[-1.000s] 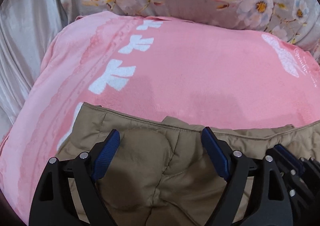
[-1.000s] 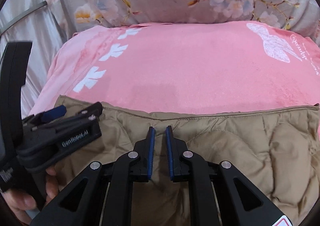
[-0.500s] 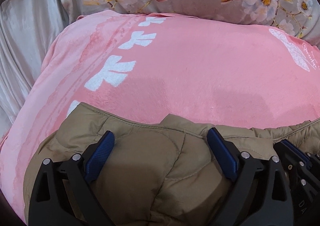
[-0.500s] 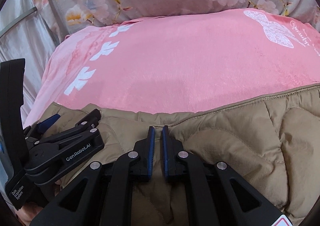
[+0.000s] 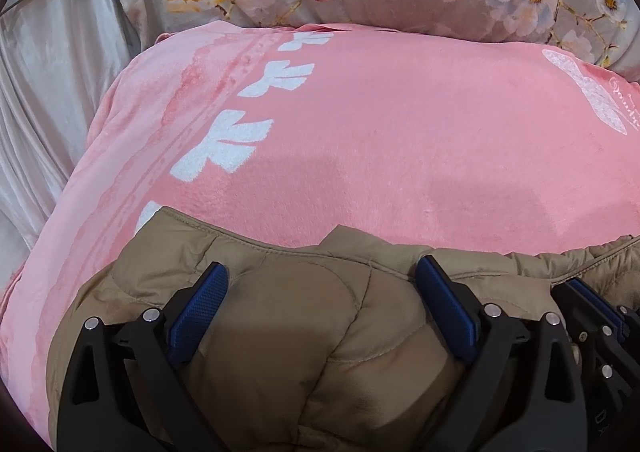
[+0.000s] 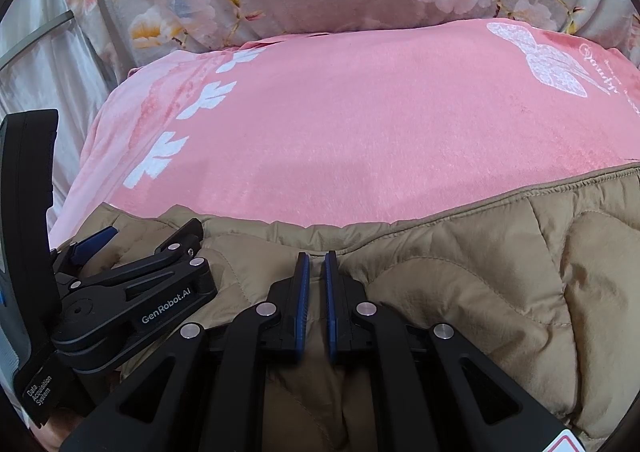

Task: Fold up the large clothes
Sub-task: 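Grasp the folded jacket edge with both grippers side by side, then lift the jacket edge with both grippers and fold it over the bundle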

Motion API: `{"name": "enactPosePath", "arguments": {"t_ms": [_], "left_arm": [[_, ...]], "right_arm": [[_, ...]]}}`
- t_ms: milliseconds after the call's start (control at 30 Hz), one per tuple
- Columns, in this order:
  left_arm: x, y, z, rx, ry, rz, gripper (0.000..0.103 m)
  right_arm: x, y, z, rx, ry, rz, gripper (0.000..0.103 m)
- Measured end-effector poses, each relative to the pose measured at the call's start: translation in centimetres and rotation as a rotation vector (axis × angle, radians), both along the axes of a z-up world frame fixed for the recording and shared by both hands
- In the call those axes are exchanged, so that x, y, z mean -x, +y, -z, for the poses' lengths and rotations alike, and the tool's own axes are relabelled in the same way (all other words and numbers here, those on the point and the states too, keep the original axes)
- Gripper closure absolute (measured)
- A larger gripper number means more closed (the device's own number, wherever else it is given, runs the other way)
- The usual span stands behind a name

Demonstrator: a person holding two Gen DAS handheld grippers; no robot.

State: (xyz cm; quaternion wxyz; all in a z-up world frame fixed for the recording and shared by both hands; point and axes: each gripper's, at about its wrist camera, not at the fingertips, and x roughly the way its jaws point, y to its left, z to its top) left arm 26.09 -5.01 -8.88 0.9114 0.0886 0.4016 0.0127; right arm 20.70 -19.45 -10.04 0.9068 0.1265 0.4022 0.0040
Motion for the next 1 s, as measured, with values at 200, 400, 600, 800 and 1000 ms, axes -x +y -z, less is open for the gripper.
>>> {"name": "enactPosePath", "arguments": {"t_ms": [200,400,600,800,1000], "left_arm": [[-0.1,-0.2,0.1,-0.012,0.004,-0.005,0.009],[0.4,0.7,-0.5,0.038,0.031,0.005,0.008],[8.2,7.5,-4.5,0.235,0.042,0.008,0.008],[14.4,12.6,-5.3,0.284,0.056,-0.023,0.008],[18.7,18.6,-4.9,0.341,0.064,-0.156,0.008]], "right_arm": [[-0.2,-0.4,0.0,-0.006,-0.003,0.000,0.099],[1.5,-1.1,-1.5,-0.031,-0.012,0.040,0.096],[11.1,1.2,-5.1,0.042,-0.091,-0.002,0.088],[17.2,3.4,-4.7,-0.028,-0.096,-0.048,0.092],[19.1,5.9,-2.3,-0.003,-0.059,-0.088,0.092]]}}
